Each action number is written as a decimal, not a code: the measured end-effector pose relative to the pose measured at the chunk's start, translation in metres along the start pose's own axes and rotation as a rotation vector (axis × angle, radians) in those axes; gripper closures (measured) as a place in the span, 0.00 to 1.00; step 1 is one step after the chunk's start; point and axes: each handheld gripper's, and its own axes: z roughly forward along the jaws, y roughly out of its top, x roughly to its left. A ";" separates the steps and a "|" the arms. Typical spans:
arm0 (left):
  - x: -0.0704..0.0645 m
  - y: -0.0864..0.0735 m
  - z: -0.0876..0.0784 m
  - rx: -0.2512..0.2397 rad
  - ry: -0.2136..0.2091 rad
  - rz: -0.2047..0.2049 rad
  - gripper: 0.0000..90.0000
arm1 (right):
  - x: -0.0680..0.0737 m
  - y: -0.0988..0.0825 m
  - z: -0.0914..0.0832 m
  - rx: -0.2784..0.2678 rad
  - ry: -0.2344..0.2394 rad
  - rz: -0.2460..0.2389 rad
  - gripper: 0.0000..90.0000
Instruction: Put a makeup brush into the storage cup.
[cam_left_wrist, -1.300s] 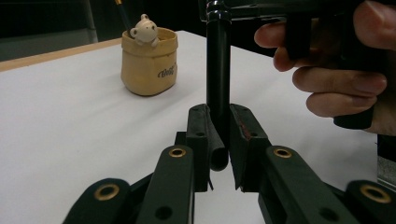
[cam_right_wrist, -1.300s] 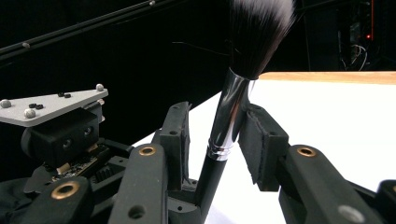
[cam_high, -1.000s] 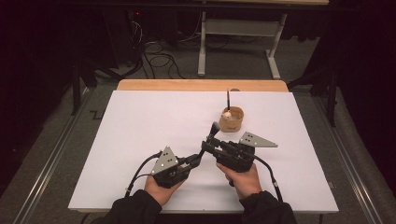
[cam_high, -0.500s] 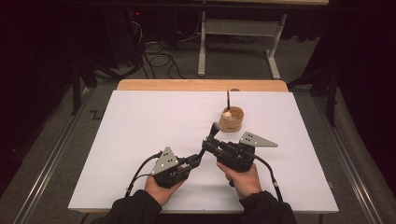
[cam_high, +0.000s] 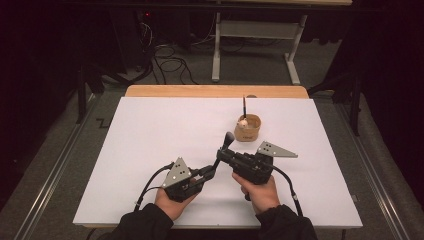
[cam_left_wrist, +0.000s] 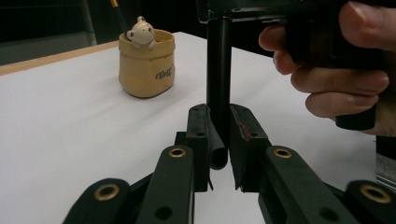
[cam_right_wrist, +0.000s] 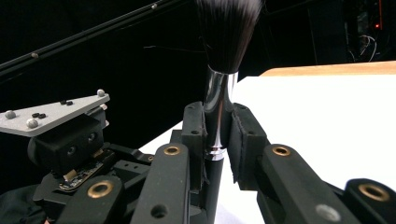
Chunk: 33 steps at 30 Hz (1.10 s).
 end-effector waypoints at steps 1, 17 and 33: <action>0.000 0.000 0.000 0.001 0.000 0.002 0.88 | 0.000 0.000 0.000 0.001 0.001 -0.003 0.88; 0.001 0.001 -0.002 -0.005 -0.004 0.007 0.86 | 0.003 0.000 0.000 0.003 -0.003 -0.023 0.88; 0.011 0.002 -0.008 0.001 0.022 -0.002 0.56 | 0.002 0.001 -0.003 0.001 -0.034 -0.057 0.88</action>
